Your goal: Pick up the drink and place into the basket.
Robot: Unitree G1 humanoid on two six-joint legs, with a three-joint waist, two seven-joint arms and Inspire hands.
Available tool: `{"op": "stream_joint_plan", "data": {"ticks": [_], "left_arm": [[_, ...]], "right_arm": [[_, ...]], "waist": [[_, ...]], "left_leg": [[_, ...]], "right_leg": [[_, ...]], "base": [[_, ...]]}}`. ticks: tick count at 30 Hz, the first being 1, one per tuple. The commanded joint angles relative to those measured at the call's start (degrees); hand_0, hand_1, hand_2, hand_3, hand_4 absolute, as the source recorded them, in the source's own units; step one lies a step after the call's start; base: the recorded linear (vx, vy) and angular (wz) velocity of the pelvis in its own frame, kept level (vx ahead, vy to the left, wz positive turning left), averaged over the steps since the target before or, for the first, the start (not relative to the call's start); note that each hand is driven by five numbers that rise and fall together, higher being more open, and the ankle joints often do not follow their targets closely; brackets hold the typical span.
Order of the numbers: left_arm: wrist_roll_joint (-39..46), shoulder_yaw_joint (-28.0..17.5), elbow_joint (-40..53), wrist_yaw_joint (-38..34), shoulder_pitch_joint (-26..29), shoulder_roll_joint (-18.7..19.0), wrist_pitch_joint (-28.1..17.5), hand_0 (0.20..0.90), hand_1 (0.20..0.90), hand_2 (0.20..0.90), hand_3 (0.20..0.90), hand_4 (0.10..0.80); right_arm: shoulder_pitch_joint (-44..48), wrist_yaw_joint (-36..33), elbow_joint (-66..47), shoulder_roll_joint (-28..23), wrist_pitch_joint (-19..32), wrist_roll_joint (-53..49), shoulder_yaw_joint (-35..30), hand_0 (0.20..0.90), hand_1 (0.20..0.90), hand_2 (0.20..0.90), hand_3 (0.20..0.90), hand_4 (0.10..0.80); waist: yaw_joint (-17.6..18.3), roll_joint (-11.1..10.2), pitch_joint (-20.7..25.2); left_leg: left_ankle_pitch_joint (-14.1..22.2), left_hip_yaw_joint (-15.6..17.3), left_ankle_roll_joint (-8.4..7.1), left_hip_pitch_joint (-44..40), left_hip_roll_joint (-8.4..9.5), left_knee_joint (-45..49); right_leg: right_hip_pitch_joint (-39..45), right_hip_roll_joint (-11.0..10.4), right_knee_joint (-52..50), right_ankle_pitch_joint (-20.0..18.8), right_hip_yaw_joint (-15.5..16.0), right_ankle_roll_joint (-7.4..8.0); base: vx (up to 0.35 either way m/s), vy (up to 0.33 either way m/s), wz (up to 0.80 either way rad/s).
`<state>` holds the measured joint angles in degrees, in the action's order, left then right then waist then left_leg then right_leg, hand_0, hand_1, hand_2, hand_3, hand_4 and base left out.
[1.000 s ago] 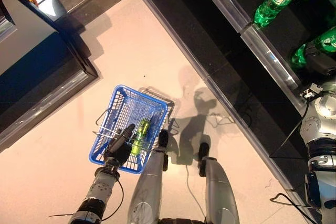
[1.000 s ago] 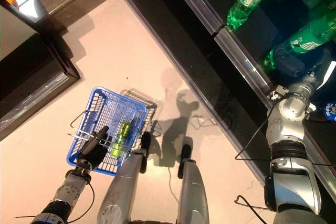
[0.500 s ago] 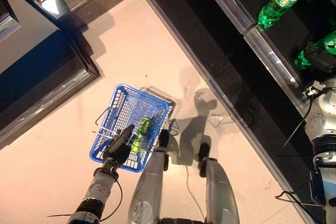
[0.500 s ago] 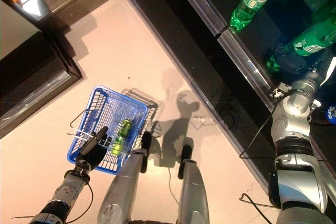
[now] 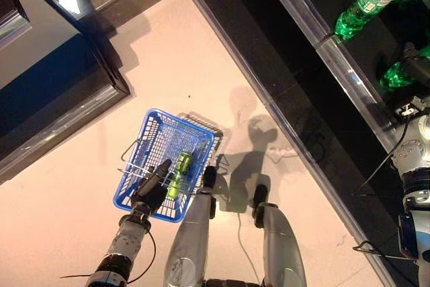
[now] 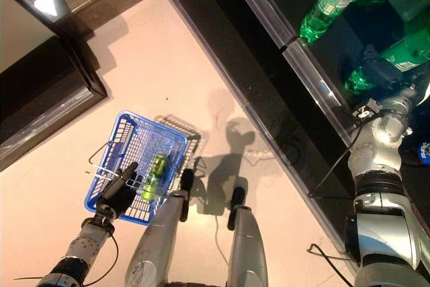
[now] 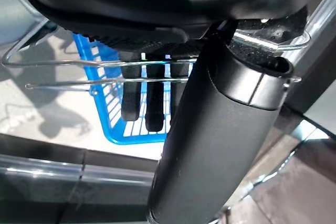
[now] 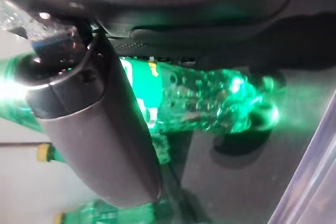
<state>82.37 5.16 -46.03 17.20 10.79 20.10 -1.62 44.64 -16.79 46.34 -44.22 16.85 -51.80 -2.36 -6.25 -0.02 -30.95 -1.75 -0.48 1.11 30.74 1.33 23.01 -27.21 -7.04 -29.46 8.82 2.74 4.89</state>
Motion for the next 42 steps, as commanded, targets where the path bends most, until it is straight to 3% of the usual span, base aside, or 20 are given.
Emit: {"op": "stream_joint_plan", "data": {"ticks": [1, 15, 23, 25, 30, 35, 42], "left_arm": [[1.5, -1.5, 8.2, 8.3, -2.2, 3.7, -3.0, 0.300, 0.300, 0.300, 0.200, 0.100], [1.7, -0.6, 8.3, 8.8, -2.6, 3.1, -3.3, 0.300, 0.300, 0.300, 0.200, 0.100], [2.0, -0.9, 9.3, 9.2, -2.9, 2.9, -3.5, 0.300, 0.300, 0.300, 0.200, 0.100], [2.3, -1.4, 9.8, 9.6, -3.6, 2.6, -3.8, 0.300, 0.300, 0.300, 0.200, 0.100], [2.3, -2.6, 11.2, 9.9, -4.9, 1.8, -4.5, 0.300, 0.300, 0.300, 0.200, 0.100], [2.2, -4.7, 12.9, 10.7, -6.9, -0.4, -6.4, 0.300, 0.300, 0.300, 0.200, 0.100], [1.4, -7.1, 14.6, 11.7, -8.7, -2.6, -8.1, 0.300, 0.300, 0.300, 0.200, 0.100]], "right_arm": [[7.9, 4.7, -2.6, -7.3, 8.2, -5.9, -3.3, 0.300, 0.300, 0.300, 0.200, 0.100], [9.4, 5.3, -3.3, -7.9, 9.3, -0.7, -2.4, 0.300, 0.300, 0.300, 0.200, 0.100], [9.0, -0.8, -7.3, -9.0, 13.1, 13.1, -0.6, 0.300, 0.300, 0.300, 0.200, 0.100], [7.0, -4.0, -11.7, -8.9, 15.1, 19.1, -1.0, 0.300, 0.300, 0.300, 0.200, 0.100], [0.3, -7.1, -23.6, -7.5, 13.6, 29.1, -3.0, 0.300, 0.300, 0.300, 0.200, 0.100], [-11.2, -1.8, -38.6, -0.5, 12.8, 29.1, -6.9, 0.300, 0.300, 0.300, 0.200, 0.100], [-22.2, 7.2, -49.5, 9.2, 13.2, 32.6, -7.1, 0.300, 0.300, 0.300, 0.200, 0.100]], "waist": [[0.0, 1.3, 1.2], [0.2, 2.0, 1.2], [0.6, 2.0, 1.2], [1.1, 1.9, 1.2], [2.2, 1.7, 1.2], [4.0, 1.2, 1.2], [5.9, 0.2, 1.3]], "left_leg": [[5.1, -3.1, 3.49, -6.4, 3.85, -1.9], [4.1, -3.2, 3.43, -7.0, 4.01, -3.1], [4.0, -2.6, 3.61, -7.4, 4.05, -3.4], [4.1, -2.2, 3.69, -7.6, 4.00, -3.4], [4.2, -1.6, 4.00, -8.1, 4.10, -3.3], [4.8, -0.6, 4.30, -8.7, 4.17, -2.9], [4.7, 1.1, 4.69, -10.8, 4.07, -4.2]], "right_leg": [[2.8, 4.3, 2.0, -3.4, 3.7, -5.54], [2.9, 4.4, 2.2, -3.5, 3.5, -5.90], [3.1, 4.3, 2.6, -3.8, 3.2, -5.74], [3.3, 4.3, 2.7, -3.9, 3.0, -5.64], [3.5, 4.2, 3.1, -4.4, 2.4, -5.44], [4.1, 4.4, 4.2, -4.9, 1.3, -5.35], [6.0, 4.6, 7.2, -6.8, 0.0, -4.62]], "base": [[0.000, 0.000, 0.00], [0.000, 0.000, 0.00], [-0.011, 0.015, 0.00], [-0.019, 0.052, 0.00], [-0.028, 0.056, -0.01], [-0.048, 0.074, -0.01], [-0.062, 0.050, -0.02]]}}
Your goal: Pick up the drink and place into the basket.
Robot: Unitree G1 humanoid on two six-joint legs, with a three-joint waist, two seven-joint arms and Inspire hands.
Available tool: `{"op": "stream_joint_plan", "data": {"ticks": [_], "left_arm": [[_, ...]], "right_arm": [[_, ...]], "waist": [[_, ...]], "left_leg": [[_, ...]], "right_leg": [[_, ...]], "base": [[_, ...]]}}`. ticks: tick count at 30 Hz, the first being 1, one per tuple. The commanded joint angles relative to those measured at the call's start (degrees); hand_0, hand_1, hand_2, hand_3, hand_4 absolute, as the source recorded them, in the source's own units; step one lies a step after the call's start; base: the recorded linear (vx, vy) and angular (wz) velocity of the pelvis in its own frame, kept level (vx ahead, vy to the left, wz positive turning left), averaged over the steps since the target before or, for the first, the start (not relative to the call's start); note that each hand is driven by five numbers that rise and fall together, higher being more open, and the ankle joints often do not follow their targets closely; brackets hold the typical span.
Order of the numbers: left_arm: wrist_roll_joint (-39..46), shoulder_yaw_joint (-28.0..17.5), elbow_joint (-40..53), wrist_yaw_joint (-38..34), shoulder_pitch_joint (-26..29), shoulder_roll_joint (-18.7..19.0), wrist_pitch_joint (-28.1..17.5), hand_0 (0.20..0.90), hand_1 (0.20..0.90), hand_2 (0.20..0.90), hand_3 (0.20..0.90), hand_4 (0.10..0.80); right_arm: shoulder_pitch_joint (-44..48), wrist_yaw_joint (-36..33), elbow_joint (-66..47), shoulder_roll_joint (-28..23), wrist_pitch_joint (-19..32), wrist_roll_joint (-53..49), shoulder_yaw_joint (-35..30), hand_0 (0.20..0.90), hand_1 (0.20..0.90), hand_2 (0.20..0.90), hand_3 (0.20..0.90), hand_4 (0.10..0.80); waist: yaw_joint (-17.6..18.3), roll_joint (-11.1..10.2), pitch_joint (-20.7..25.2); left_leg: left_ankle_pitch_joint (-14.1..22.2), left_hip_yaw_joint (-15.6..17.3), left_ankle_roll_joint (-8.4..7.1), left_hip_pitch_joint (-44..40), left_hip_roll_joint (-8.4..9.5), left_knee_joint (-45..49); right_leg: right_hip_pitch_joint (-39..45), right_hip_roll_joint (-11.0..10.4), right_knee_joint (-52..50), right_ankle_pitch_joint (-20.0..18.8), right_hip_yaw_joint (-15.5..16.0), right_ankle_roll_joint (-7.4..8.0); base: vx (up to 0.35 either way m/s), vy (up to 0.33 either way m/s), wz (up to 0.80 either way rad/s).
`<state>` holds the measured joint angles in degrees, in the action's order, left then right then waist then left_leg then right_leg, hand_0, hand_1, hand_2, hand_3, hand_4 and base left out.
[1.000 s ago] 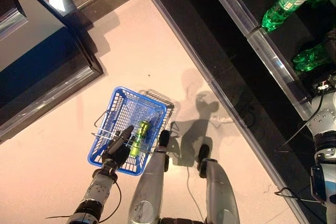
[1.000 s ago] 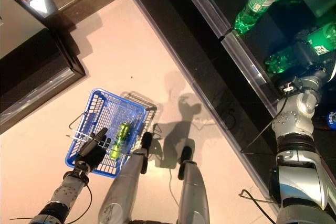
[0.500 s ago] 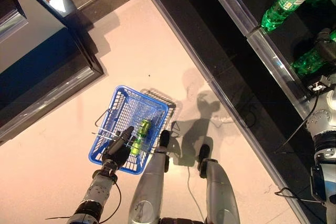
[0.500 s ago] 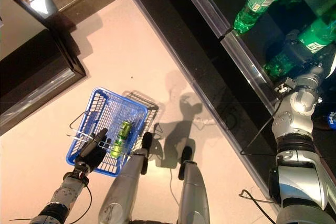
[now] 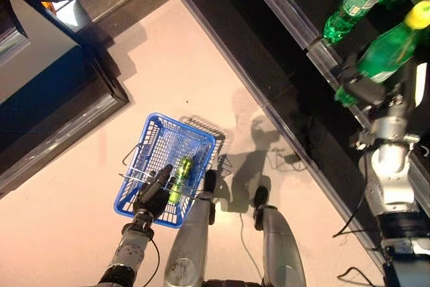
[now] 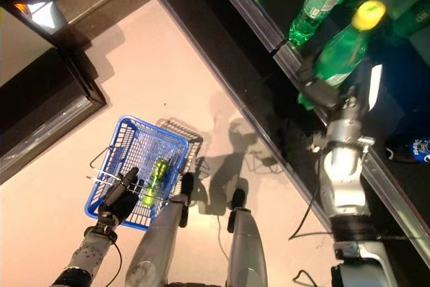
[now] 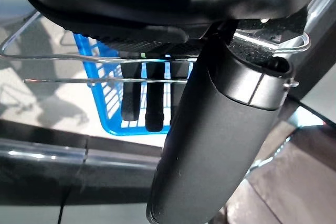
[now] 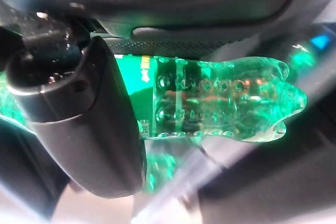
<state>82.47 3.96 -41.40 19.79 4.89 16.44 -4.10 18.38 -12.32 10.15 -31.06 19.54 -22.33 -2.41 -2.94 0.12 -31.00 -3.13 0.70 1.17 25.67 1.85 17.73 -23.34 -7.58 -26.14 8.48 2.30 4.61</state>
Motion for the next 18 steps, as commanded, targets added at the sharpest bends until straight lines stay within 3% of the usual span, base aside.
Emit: {"op": "stream_joint_plan", "data": {"ticks": [1, 12, 18], "left_arm": [[1.1, -6.3, 10.1, 9.1, -2.9, 0.8, -5.9, 0.300, 0.300, 0.300, 0.200, 0.100], [0.5, -6.9, 13.2, 11.2, -3.9, -0.5, -8.2, 0.300, 0.300, 0.300, 0.200, 0.100], [-3.6, -3.4, 19.8, 9.6, -2.9, 1.0, -8.4, 0.300, 0.300, 0.300, 0.200, 0.100]], "right_arm": [[2.5, 3.5, -15.5, -2.7, 10.3, 4.0, -6.3, 0.300, 0.300, 0.300, 0.200, 0.100], [-6.1, 16.4, -21.0, 2.2, 7.4, -0.1, -2.2, 0.300, 0.300, 0.300, 0.200, 0.100], [-3.9, 21.4, -18.2, 1.3, 1.7, 0.2, 5.3, 0.300, 0.300, 0.300, 0.200, 0.100]], "waist": [[2.9, -0.2, 1.8], [3.7, -0.4, 5.6], [2.0, 0.0, 6.5]], "left_leg": [[5.9, 0.4, 4.62, -6.5, 3.43, 0.1], [4.8, 1.6, 4.57, -11.4, 3.57, -5.0], [3.6, 0.7, 4.47, -13.6, 3.76, -7.8]], "right_leg": [[2.7, 5.2, 5.2, -6.9, 0.1, -4.11], [6.8, 4.7, 10.2, -9.1, -0.7, -2.44], [9.3, 3.7, 12.2, -9.6, 1.2, -1.83]], "base": [[-0.060, 0.055, -0.10], [-0.041, 0.072, -0.08], [-0.020, 0.045, 0.04]]}}
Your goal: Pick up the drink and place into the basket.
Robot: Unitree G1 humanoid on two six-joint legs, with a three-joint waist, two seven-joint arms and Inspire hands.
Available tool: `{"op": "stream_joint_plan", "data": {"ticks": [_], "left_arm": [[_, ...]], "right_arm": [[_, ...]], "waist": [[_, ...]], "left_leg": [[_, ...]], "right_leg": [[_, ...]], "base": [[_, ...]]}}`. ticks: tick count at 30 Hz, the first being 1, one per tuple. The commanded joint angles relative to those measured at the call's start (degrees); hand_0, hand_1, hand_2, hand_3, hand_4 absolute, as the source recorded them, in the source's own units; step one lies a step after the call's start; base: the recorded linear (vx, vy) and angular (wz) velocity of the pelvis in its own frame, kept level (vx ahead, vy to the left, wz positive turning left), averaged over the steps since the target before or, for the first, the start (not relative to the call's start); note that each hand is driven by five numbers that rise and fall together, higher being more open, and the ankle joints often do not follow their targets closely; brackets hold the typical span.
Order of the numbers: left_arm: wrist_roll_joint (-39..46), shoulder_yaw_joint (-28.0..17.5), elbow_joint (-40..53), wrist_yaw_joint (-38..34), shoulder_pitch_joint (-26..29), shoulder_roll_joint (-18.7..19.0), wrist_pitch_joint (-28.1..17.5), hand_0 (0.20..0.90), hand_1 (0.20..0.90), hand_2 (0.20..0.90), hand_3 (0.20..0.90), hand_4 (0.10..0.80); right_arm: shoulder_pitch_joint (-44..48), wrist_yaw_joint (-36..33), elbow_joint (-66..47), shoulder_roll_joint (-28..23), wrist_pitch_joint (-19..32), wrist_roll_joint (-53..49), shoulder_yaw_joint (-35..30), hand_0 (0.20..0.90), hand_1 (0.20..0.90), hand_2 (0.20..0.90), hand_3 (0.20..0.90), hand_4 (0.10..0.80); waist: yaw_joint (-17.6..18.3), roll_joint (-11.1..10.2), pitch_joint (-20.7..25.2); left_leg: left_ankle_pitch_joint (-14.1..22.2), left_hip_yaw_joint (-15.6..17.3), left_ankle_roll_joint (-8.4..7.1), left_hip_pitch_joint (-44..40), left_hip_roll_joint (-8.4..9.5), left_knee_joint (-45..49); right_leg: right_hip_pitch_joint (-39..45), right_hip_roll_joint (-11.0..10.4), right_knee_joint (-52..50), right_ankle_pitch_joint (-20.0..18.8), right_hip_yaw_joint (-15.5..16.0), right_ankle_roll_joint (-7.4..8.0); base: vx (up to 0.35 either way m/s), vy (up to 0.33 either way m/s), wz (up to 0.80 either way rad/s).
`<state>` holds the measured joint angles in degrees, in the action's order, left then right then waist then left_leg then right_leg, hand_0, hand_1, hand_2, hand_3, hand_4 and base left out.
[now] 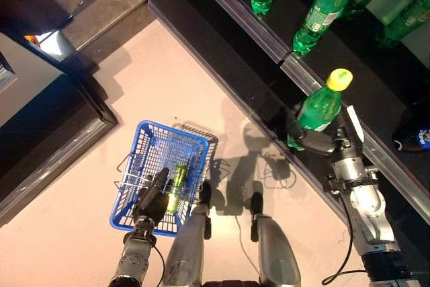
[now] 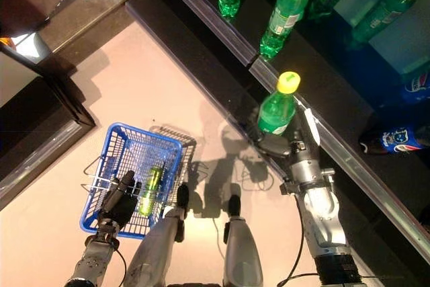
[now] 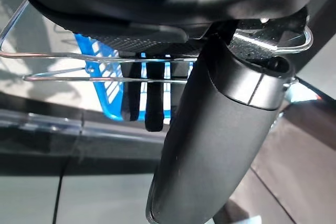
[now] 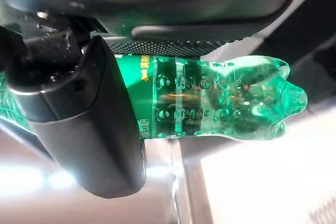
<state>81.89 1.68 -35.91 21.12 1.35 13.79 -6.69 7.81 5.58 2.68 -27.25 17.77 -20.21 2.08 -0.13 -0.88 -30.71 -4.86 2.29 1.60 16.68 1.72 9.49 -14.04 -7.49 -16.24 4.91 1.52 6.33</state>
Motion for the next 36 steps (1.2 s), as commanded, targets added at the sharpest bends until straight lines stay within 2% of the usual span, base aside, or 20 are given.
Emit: {"op": "stream_joint_plan", "data": {"ticks": [1, 7, 12, 20, 29, 36], "left_arm": [[-3.8, -0.4, 15.9, 8.0, 1.1, 4.1, -5.6, 0.300, 0.300, 0.300, 0.200, 0.100], [-6.1, 4.8, 28.1, 6.5, 3.8, 8.0, -3.2, 0.300, 0.300, 0.300, 0.200, 0.100], [-8.9, 8.5, 35.7, 3.3, 7.0, 11.9, 1.1, 0.300, 0.300, 0.300, 0.200, 0.100], [-9.4, 11.5, 43.7, 4.8, 9.1, 16.8, 6.2, 0.300, 0.300, 0.300, 0.200, 0.100], [-10.3, 13.0, 48.0, 11.2, 11.4, 19.0, 10.0, 0.300, 0.300, 0.300, 0.200, 0.100], [-11.5, 16.2, 48.9, 12.9, 15.2, 18.2, 12.8, 0.300, 0.300, 0.300, 0.200, 0.100]], "right_arm": [[7.8, 3.6, -9.9, -2.7, 2.7, -1.5, 2.5, 0.300, 0.300, 0.300, 0.200, 0.100], [14.2, 2.1, -3.1, -2.9, -1.0, 0.7, 11.5, 0.300, 0.300, 0.300, 0.200, 0.100], [19.4, -0.8, 1.5, -1.9, -3.6, 2.5, 17.4, 0.300, 0.300, 0.300, 0.200, 0.100], [24.8, -4.6, 6.6, 0.2, -5.2, 3.6, 22.1, 0.300, 0.300, 0.300, 0.200, 0.100], [31.5, -10.0, 17.8, 4.5, -8.3, 4.8, 26.2, 0.300, 0.300, 0.300, 0.200, 0.100], [38.1, -11.1, 30.6, 9.3, -11.0, -1.6, 28.5, 0.300, 0.300, 0.300, 0.200, 0.100]], "waist": [[-1.3, 1.1, 6.1], [-4.9, 1.7, 5.4], [-7.6, 2.2, 4.8], [-11.6, 3.1, 3.0], [-16.9, 3.4, 1.7], [-20.4, 3.6, 1.4]], "left_leg": [[5.3, -0.9, 4.05, -4.6, 4.02, 0.5], [4.8, -2.5, 4.32, -4.6, 4.71, 0.5], [4.4, -4.5, 4.15, -4.0, 5.08, 0.9], [4.3, -7.7, 4.36, -2.2, 6.22, 2.7], [3.9, -11.9, 4.38, -0.3, 7.54, 3.6], [3.2, -14.9, 3.98, 0.3, 8.15, 2.8]], "right_leg": [[0.2, 3.4, 2.4, -6.0, 2.5, -3.55], [2.0, 2.0, 2.7, -5.8, 6.5, -3.34], [3.1, 1.0, 2.9, -5.6, 9.2, -3.22], [3.6, -0.1, 1.5, -4.8, 12.5, -3.18], [3.8, -1.3, 1.0, -5.1, 16.4, -3.19], [4.5, -2.1, 1.4, -5.6, 19.1, -3.06]], "base": [[-0.049, 0.031, 0.17], [-0.030, -0.003, 0.28], [-0.021, -0.016, 0.37], [-0.024, -0.004, 0.29], [-0.002, -0.041, 0.26], [0.012, -0.039, 0.28]]}}
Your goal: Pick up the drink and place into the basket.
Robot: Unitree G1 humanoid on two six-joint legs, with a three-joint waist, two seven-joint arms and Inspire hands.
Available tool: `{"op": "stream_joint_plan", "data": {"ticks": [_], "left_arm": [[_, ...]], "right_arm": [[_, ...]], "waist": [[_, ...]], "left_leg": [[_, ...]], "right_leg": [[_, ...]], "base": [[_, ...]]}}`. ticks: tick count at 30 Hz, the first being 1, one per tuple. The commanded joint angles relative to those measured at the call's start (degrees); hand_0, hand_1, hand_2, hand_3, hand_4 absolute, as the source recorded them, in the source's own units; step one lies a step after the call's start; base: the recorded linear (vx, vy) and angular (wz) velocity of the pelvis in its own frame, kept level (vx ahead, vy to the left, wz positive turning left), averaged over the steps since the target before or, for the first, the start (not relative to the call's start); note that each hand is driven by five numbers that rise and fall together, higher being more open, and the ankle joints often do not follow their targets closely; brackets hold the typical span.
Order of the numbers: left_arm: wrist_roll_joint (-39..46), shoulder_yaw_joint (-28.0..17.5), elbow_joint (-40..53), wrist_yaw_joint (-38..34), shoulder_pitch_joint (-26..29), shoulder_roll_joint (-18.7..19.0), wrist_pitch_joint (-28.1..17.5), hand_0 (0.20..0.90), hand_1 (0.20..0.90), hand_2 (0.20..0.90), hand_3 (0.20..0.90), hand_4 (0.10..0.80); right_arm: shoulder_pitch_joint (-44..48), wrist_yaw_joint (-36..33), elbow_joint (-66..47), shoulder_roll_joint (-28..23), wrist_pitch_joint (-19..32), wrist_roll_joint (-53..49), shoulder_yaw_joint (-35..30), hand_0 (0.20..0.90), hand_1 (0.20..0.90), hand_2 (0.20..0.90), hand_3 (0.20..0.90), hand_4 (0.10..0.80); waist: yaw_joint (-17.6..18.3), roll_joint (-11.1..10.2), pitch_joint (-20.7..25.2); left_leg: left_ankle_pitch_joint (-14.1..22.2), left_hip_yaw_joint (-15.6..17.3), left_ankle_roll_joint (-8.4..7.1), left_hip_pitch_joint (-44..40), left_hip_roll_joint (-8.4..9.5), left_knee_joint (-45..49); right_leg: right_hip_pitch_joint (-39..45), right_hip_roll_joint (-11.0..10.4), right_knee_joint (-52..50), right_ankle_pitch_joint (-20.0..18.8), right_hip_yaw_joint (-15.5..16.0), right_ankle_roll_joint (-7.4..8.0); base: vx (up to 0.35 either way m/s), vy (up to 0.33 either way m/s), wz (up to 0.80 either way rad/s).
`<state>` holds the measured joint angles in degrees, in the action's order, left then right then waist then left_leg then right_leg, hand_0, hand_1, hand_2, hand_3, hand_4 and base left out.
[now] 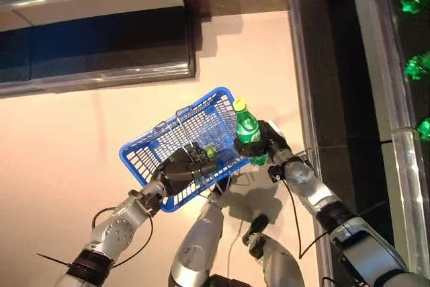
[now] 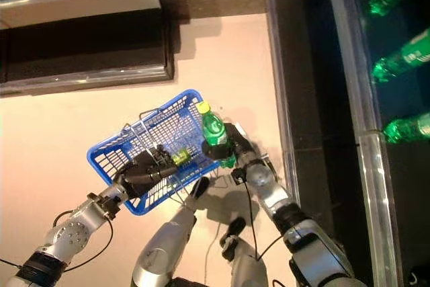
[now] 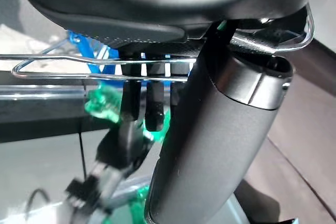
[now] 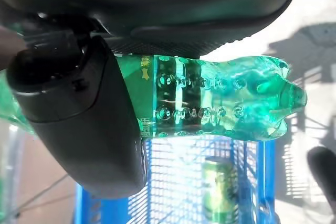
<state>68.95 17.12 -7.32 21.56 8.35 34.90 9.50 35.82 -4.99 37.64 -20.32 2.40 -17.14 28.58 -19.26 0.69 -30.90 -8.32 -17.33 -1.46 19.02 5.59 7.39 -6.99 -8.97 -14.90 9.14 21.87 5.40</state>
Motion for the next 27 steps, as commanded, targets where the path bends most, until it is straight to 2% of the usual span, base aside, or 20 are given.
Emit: {"op": "stream_joint_plan", "data": {"ticks": [1, 12, 20, 27], "left_arm": [[1.4, 1.1, 20.4, 12.6, 8.6, -3.0, -3.1, 0.300, 0.300, 0.300, 0.200, 0.100], [-0.1, 3.6, 21.8, 12.4, 10.6, -4.5, -0.9, 0.300, 0.300, 0.300, 0.200, 0.100], [0.6, 4.5, 21.8, 13.1, 12.4, -5.0, 0.6, 0.300, 0.300, 0.300, 0.200, 0.100], [2.8, 4.5, 21.9, 12.6, 14.3, -6.2, 2.0, 0.300, 0.300, 0.300, 0.200, 0.100]], "right_arm": [[10.7, -0.5, -3.3, 2.9, 4.1, -4.7, 2.2, 0.300, 0.300, 0.300, 0.200, 0.100], [13.3, 0.5, -0.3, 8.9, 1.7, -7.1, 3.2, 0.300, 0.300, 0.300, 0.200, 0.100], [15.4, -0.7, 7.4, 10.7, -6.2, -12.0, 1.6, 0.300, 0.300, 0.300, 0.200, 0.100], [17.7, -1.9, 16.4, 10.5, -7.6, -3.8, 1.3, 0.300, 0.300, 0.300, 0.200, 0.100]], "waist": [[-1.6, 2.0, 1.6], [-3.7, 2.4, 1.5], [-4.4, 2.1, 1.8], [-5.1, 2.2, 2.2]], "left_leg": [[6.5, 4.4, 6.99, -1.9, 4.37, 4.7], [5.4, 2.5, 6.93, -1.8, 4.95, 2.9], [5.2, 2.2, 6.98, -2.0, 5.11, 2.3], [5.2, 1.7, 7.26, -2.1, 5.29, 2.3]], "right_leg": [[-2.6, -0.7, 0.1, -9.9, -0.9, -2.10], [-2.7, -1.5, 0.5, -10.9, 0.7, -1.50], [-2.4, -1.7, 1.5, -11.6, 0.6, -1.03], [-2.7, -2.1, 1.1, -12.0, 0.9, -0.89]], "base": [[0.015, -0.013, 0.32], [0.009, 0.007, 0.14], [0.015, 0.011, 0.07], [0.005, 0.000, 0.00]]}}
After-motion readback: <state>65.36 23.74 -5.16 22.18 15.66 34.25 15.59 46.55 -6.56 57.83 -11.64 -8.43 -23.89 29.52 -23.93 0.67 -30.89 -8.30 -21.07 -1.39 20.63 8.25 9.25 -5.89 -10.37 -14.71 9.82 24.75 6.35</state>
